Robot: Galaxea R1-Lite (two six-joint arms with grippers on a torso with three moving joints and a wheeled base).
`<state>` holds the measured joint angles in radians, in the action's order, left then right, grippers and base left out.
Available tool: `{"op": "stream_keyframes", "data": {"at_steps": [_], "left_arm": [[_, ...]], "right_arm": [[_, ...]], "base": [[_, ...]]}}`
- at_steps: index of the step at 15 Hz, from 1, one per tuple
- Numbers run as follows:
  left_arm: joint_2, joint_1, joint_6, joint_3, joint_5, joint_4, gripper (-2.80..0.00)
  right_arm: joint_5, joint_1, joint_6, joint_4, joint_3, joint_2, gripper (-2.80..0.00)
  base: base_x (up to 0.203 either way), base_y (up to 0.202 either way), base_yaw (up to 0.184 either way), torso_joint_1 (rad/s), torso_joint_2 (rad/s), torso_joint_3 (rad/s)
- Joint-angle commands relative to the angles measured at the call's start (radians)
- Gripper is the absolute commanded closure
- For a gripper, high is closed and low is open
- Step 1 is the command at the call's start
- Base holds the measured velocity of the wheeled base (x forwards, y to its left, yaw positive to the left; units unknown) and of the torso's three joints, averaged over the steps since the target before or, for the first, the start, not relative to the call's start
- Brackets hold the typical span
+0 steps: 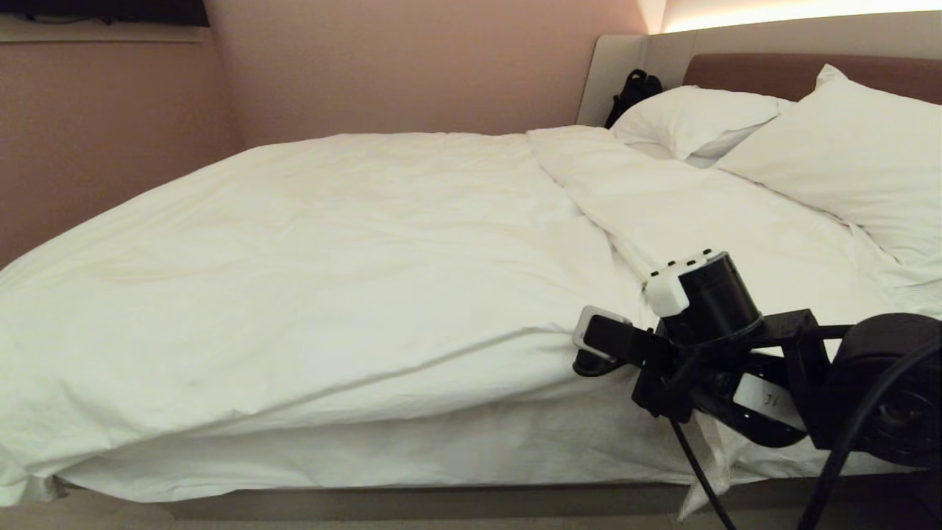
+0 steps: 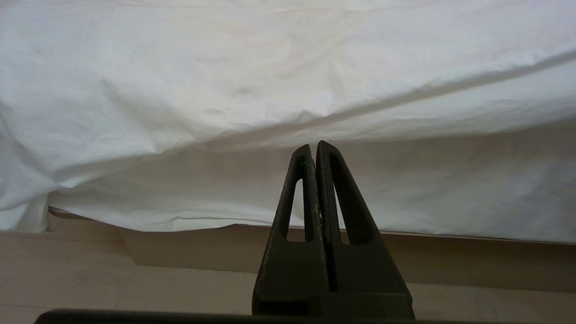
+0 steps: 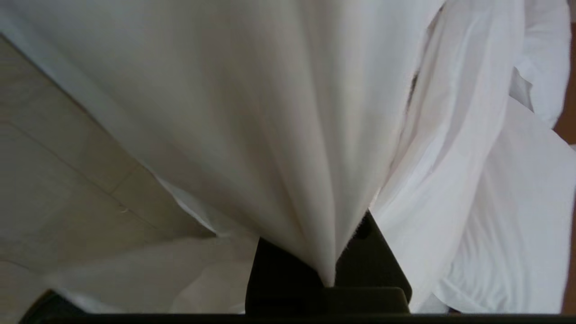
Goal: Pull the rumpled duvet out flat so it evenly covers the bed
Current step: Flatten the corners of the folded blanket
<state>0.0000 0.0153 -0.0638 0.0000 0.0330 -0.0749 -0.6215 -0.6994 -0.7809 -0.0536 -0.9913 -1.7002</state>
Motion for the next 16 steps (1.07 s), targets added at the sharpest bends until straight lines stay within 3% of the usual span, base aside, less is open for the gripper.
{"op": "stream_keyframes", "data": {"at_steps": [1, 8, 9, 16], "left_arm": [[0.000, 0.000, -0.001, 0.000, 0.001, 0.000, 0.00], [0.002, 0.000, -0.001, 0.000, 0.001, 0.000, 0.00], [0.001, 0.000, -0.001, 0.000, 0.001, 0.000, 0.00], [0.000, 0.000, -0.001, 0.000, 0.001, 0.000, 0.00]], "right_arm": [[0.027, -0.003, 0.007, 0.001, 0.028, 0.017, 0.00], [0.101, -0.003, 0.014, 0.053, 0.135, 0.085, 0.00], [0.103, -0.003, 0.015, 0.054, 0.141, 0.089, -2.80], [0.111, -0.037, 0.048, 0.056, 0.186, 0.162, -2.80]], "base": [[0.000, 0.000, 0.000, 0.000, 0.00, 0.000], [0.000, 0.000, 0.000, 0.000, 0.00, 0.000], [0.000, 0.000, 0.000, 0.000, 0.00, 0.000], [0.000, 0.000, 0.000, 0.000, 0.00, 0.000]]}}
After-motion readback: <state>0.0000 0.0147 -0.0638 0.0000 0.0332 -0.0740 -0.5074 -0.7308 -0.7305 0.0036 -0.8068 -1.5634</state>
